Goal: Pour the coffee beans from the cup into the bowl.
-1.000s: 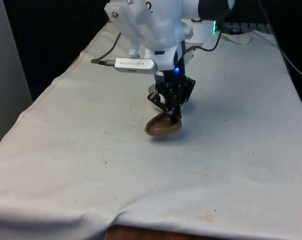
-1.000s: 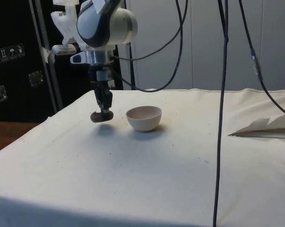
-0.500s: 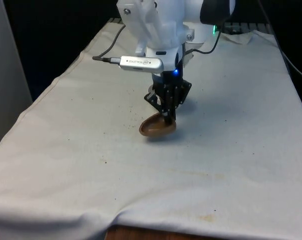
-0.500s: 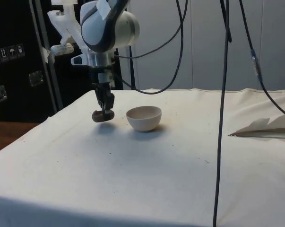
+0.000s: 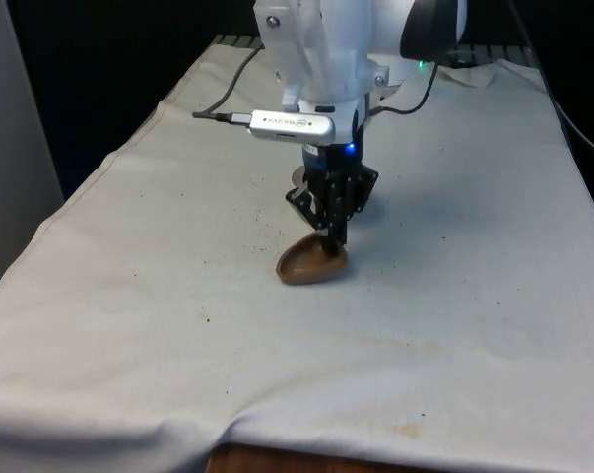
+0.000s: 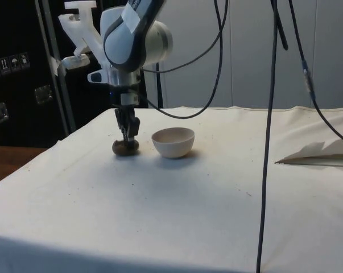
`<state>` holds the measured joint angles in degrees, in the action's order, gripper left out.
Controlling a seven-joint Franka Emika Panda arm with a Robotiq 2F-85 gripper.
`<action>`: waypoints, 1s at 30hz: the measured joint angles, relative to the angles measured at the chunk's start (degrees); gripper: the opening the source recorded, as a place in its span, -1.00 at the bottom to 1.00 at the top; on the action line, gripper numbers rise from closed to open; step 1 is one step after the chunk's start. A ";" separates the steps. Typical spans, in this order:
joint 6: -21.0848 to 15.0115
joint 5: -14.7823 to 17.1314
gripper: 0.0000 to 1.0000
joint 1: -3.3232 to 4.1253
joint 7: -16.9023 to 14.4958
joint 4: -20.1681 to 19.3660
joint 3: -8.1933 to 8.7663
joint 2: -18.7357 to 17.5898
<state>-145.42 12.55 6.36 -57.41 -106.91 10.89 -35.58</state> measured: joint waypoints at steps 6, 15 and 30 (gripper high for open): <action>-0.74 0.00 -0.15 0.00 0.00 -0.46 -0.17 0.00; -0.80 0.00 0.84 0.00 0.00 -0.52 -0.23 0.00; 3.50 -0.40 1.00 -0.23 0.00 -0.74 -0.17 5.33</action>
<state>-141.92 12.15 6.13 -57.41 -107.66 10.71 -30.25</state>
